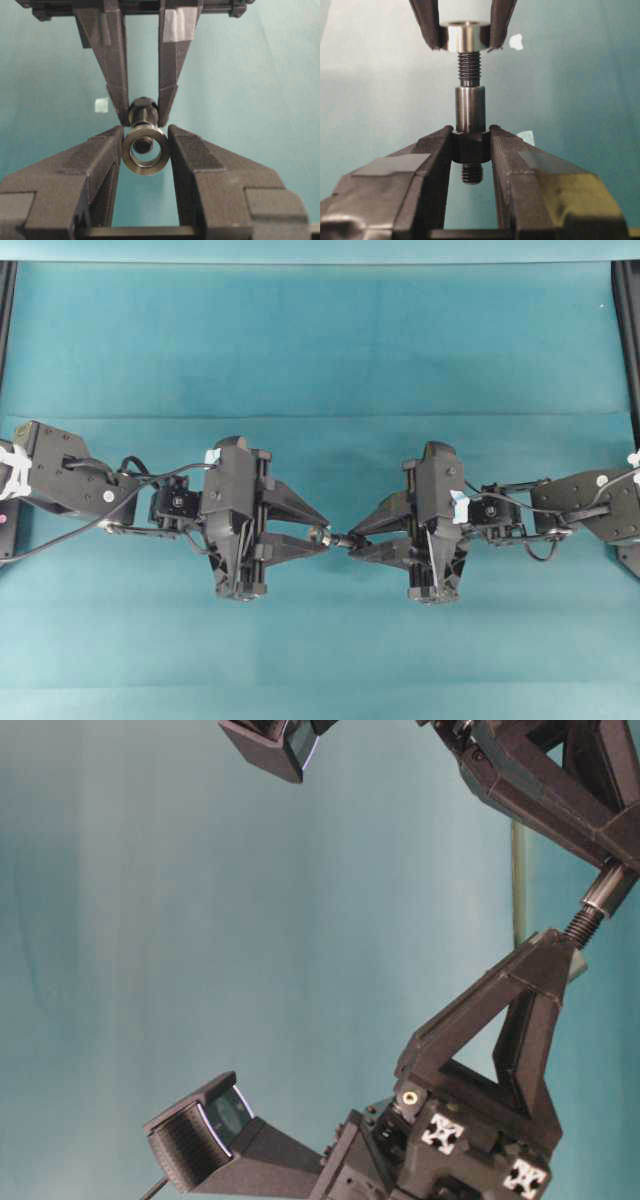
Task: Insert the washer onto the shaft with both hands.
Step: 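Push the washer with the left gripper down over the shaft threads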
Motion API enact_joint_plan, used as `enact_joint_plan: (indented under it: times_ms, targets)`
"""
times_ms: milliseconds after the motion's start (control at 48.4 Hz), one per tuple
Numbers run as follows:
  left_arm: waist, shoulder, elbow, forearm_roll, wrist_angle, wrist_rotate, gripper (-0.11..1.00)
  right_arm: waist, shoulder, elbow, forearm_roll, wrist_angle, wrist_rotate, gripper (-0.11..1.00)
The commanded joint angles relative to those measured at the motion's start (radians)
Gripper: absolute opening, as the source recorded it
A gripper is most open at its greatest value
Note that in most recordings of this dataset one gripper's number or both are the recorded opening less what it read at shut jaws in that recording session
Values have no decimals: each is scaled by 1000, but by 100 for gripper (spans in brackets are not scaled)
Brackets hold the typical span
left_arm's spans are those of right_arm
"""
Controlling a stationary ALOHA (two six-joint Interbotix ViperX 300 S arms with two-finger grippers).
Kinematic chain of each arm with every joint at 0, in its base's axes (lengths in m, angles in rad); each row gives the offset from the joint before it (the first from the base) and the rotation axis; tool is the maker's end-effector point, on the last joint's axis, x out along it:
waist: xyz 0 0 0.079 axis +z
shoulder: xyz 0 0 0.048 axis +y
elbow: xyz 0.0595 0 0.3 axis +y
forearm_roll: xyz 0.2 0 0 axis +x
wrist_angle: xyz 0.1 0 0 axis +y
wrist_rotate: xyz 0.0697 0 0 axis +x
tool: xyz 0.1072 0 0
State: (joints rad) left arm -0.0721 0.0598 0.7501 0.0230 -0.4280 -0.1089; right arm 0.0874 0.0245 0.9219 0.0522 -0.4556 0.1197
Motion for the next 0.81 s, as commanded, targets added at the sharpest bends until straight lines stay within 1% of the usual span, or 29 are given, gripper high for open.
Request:
enact_joint_plan:
  times_ms: [0,785]
  targets:
    - [-2,-5,-15,0,-11,-2,37,3,-6,-17,3,-14,11,0]
    - [-2,34,-51,0,-11,-2,37,3,-6,-17,3,-25,9,0]
